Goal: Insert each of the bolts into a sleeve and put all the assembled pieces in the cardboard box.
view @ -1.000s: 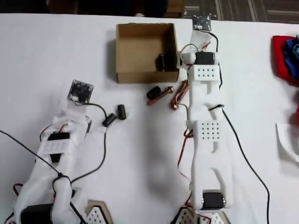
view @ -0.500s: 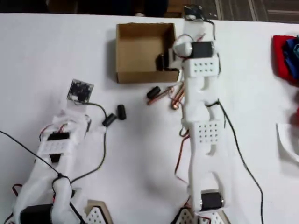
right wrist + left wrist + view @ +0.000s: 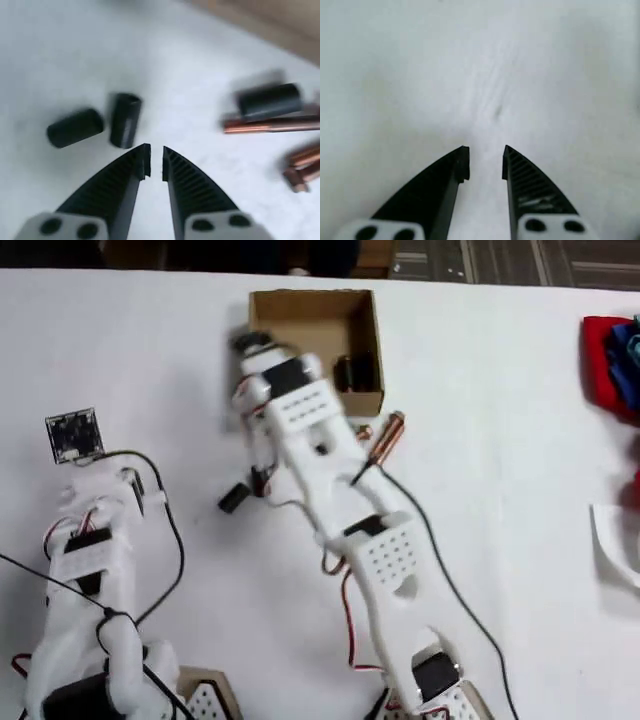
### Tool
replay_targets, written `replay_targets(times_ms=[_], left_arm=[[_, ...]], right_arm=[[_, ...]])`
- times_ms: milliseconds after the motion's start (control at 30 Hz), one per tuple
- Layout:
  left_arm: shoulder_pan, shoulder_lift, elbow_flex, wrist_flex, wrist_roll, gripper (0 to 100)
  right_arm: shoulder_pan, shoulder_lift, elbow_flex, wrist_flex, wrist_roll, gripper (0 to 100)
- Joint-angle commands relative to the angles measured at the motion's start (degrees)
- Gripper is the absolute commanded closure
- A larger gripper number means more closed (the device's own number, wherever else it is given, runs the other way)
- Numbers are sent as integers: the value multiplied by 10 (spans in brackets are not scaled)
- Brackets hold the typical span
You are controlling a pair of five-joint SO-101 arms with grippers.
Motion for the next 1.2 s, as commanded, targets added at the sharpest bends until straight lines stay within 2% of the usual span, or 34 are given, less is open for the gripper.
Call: replay_targets(times_ms=[0, 700, 900, 967, 1000, 1167], left_arm=[[10, -2, -1, -11, 4, 862], [11, -2, -1, -11, 4, 864], [11, -2, -1, -11, 4, 864], [11, -2, -1, -11, 4, 864], [11, -2, -1, -11, 4, 864], [11, -2, -1, -10, 4, 864]], right_arm=[[-22, -36, -1, 0, 2, 931], [-29, 99, -6, -119, 1, 916], [-25, 110, -7, -115, 5, 926], [-17, 105, -7, -109, 5, 983], [-15, 101, -7, -105, 5, 980], [-6, 23, -7, -44, 19, 976]])
